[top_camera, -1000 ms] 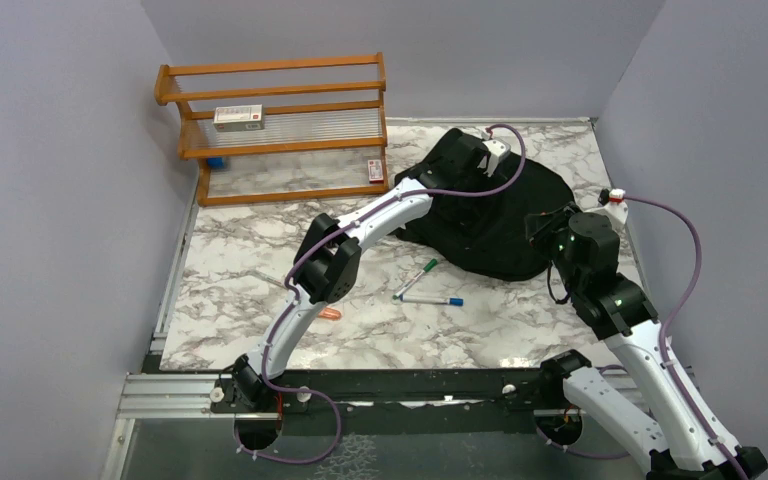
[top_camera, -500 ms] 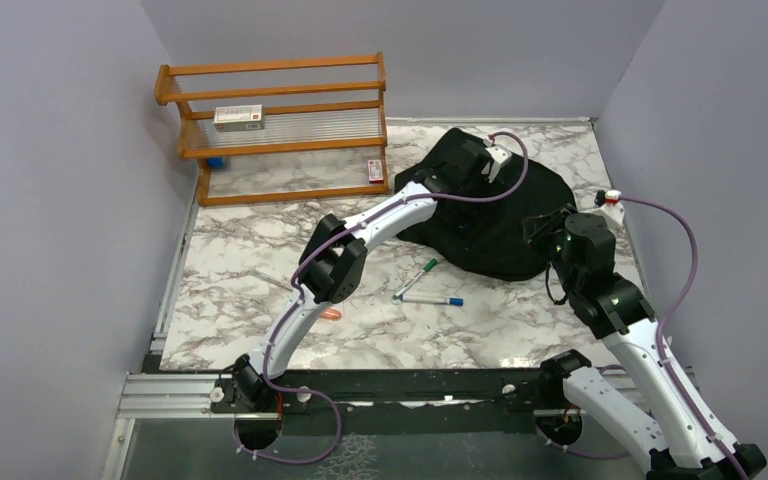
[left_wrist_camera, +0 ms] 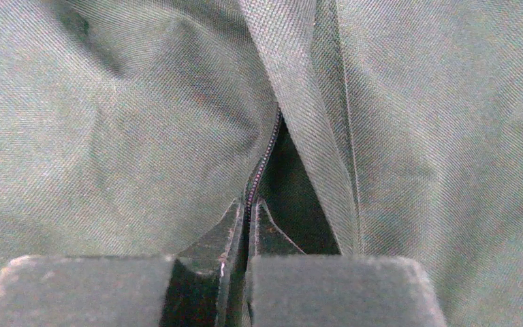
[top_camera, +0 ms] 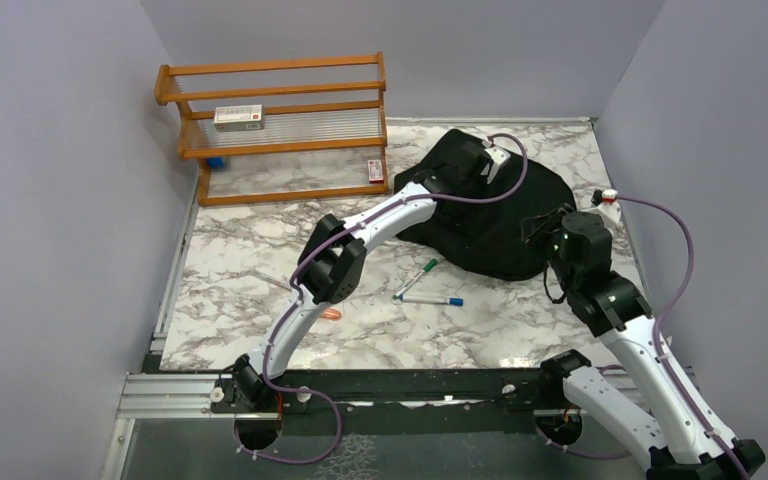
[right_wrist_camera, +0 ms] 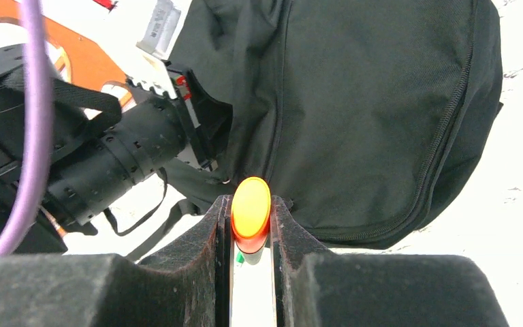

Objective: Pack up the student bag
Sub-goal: Place the stationery in the student bag.

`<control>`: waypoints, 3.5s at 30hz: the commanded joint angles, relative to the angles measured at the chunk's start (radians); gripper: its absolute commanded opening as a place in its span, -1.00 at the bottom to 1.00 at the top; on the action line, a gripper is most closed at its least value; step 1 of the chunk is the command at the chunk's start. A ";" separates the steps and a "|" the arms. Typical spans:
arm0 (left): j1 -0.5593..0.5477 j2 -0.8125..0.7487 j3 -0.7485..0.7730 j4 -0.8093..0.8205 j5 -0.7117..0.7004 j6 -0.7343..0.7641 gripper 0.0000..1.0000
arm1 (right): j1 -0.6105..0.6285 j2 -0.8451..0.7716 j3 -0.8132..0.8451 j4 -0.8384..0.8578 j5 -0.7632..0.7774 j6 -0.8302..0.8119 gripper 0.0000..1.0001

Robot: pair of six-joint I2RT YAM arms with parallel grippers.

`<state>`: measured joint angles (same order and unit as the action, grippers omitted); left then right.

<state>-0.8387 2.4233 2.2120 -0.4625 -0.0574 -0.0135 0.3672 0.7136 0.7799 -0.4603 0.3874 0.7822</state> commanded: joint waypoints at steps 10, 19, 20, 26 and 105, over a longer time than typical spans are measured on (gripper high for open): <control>0.038 -0.255 -0.102 0.046 0.014 -0.049 -1.00 | 0.001 0.170 -0.012 0.220 -0.014 0.189 -0.99; 0.075 -0.299 -0.167 0.088 0.098 -0.111 -1.00 | -0.002 0.277 -0.006 0.447 0.023 0.192 -0.99; 0.076 -0.297 -0.167 0.088 0.104 -0.115 -1.00 | -0.002 0.282 -0.003 0.478 0.025 0.194 -0.99; 0.077 -0.296 -0.173 0.099 0.129 -0.139 -1.00 | -0.003 0.336 0.033 0.524 0.085 0.197 -0.99; 0.151 -0.357 -0.328 0.211 0.308 -0.134 -1.00 | 0.254 0.265 -0.130 0.217 -0.596 -0.130 -0.20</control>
<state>-0.6994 2.1448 1.8812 -0.2775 0.2134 -0.1749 0.5083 0.9844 0.7010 -0.3061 -0.2508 0.6880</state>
